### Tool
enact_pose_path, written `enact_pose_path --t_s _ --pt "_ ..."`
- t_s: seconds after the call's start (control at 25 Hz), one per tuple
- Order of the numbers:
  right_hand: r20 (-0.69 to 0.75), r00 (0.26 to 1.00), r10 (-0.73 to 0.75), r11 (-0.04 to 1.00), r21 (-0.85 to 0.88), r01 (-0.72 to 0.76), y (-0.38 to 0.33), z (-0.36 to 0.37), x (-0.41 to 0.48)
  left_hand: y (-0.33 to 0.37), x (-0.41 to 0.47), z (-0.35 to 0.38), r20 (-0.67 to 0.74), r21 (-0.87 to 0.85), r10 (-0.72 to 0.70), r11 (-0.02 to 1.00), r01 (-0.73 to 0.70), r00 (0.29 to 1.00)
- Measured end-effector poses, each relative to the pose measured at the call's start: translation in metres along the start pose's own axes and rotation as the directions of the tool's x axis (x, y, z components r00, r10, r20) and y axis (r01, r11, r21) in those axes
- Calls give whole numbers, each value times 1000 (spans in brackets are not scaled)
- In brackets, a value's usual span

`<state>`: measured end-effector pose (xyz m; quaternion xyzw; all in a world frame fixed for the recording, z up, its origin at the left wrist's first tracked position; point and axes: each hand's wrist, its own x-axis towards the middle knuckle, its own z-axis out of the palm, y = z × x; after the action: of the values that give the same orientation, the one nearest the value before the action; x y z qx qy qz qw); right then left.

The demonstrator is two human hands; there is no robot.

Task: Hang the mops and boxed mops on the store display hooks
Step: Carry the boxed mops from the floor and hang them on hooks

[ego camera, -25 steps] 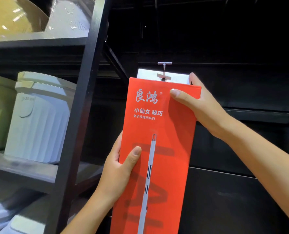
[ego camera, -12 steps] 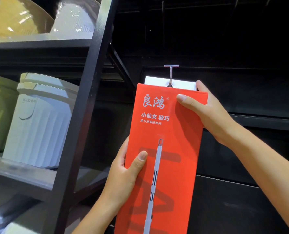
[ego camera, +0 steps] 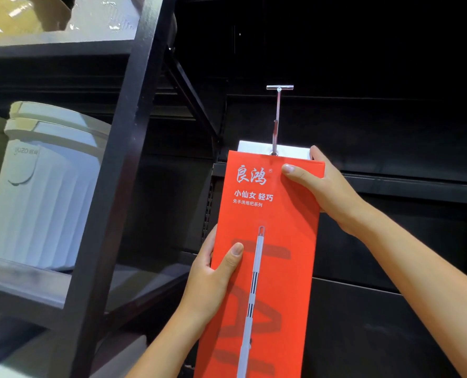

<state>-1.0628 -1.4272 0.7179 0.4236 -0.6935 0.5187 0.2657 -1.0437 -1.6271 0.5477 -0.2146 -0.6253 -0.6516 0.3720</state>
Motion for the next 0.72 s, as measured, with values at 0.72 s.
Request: enact_pose_path --t_s 0.72 --pt "21 955 295 940 -188 -286 59 -10 46 -52 50 17 31 46 -167 985 166 985"
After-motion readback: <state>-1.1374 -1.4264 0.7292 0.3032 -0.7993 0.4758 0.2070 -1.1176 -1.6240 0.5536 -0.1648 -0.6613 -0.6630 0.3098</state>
